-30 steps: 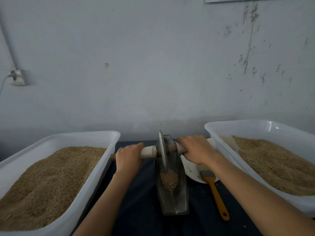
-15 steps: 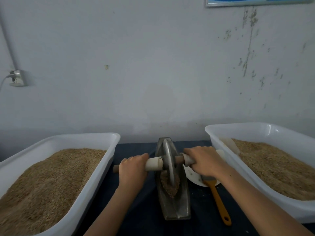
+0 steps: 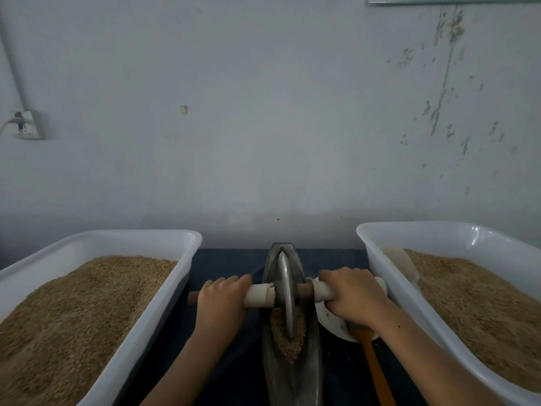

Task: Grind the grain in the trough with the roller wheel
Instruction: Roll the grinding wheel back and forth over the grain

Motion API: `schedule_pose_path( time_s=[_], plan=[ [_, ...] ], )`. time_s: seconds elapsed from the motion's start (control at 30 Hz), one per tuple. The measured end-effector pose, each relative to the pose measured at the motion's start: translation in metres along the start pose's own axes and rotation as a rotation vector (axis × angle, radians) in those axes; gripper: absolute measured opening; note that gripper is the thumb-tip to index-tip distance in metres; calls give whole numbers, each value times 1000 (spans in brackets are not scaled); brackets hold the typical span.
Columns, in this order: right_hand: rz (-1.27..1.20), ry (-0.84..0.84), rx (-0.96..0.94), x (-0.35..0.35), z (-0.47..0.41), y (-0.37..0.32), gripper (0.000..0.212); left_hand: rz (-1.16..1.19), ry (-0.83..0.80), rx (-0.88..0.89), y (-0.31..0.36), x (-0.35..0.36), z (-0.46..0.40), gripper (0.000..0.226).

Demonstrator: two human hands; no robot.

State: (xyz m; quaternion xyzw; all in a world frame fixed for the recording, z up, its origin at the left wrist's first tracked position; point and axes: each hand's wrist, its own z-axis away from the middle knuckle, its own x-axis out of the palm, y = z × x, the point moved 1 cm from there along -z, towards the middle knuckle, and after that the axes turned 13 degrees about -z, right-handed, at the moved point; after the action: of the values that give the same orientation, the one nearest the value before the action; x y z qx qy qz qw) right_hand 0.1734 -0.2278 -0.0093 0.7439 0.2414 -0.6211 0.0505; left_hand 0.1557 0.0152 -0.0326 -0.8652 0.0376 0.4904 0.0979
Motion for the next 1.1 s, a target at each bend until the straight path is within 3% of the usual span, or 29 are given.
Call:
schedule_pose_path(
  time_s=[0.43,0.57,0.73,1.1],
  plan=[
    [18,112,-26,15,10,-12,18,-105,-153,190,8,-14,-10,32],
    [22,156,-95,18,6,-10,19,-113,-132,137,11,-7,-9,27],
    [2,147,-52,21,-10,-1,15,-182,-124,125,13,2,-31,18],
    [79,151,-8,21,-23,1,15,-108,-212,142,5,9,-43,22]
  ],
)
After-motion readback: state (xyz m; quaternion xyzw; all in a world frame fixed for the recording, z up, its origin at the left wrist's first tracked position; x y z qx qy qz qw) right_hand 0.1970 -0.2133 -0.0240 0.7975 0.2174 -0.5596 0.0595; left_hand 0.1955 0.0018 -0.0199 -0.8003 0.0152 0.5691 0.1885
